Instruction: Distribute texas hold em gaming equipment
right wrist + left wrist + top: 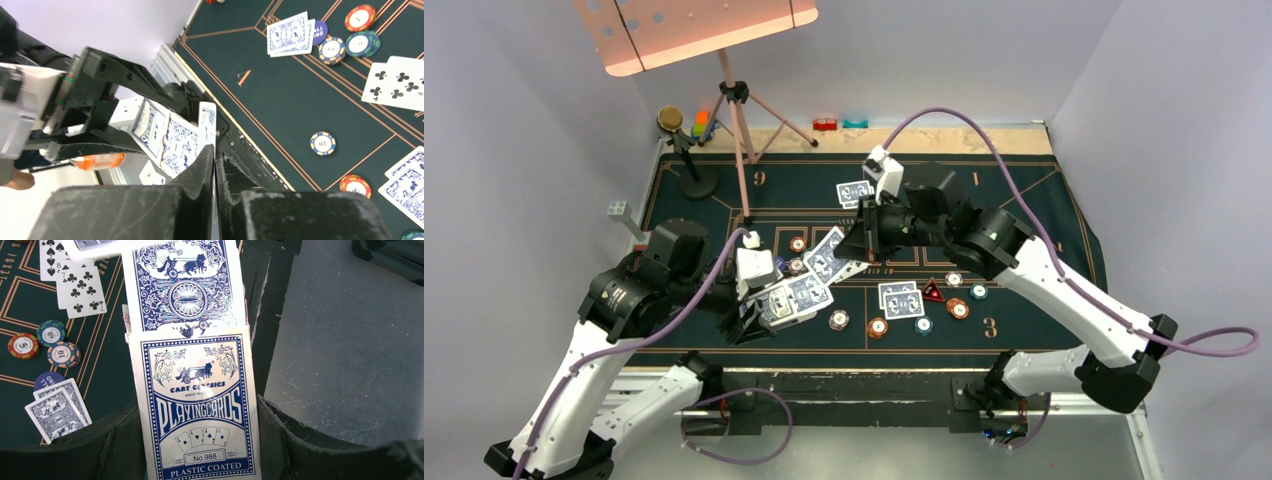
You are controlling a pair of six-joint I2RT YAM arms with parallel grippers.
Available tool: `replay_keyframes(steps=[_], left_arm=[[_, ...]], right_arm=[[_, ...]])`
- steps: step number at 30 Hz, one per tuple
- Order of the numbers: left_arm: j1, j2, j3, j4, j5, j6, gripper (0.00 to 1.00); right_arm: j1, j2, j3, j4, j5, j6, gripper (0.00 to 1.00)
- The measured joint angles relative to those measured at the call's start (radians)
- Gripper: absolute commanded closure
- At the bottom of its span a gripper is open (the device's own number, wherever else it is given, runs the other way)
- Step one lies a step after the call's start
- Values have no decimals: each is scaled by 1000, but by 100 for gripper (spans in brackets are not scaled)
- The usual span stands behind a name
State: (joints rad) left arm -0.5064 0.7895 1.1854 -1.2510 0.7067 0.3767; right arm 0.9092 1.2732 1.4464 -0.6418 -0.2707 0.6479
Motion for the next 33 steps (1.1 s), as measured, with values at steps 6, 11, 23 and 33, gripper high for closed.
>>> replay_keyframes(steps=[6, 11, 23, 33], left_arm=[[0, -2, 0, 0, 1, 0, 100], [0, -3, 0, 0, 0, 0, 100], [0, -5, 3, -8, 0, 1, 100], [0, -4, 8, -11, 0, 1, 100]], right_arm=[[-117, -79, -17, 41, -44, 35, 100], [-209, -119, -82, 84, -78, 52, 100], [-251, 260, -306, 329, -167, 56, 100], [-251, 515, -341, 512, -193, 63, 100]])
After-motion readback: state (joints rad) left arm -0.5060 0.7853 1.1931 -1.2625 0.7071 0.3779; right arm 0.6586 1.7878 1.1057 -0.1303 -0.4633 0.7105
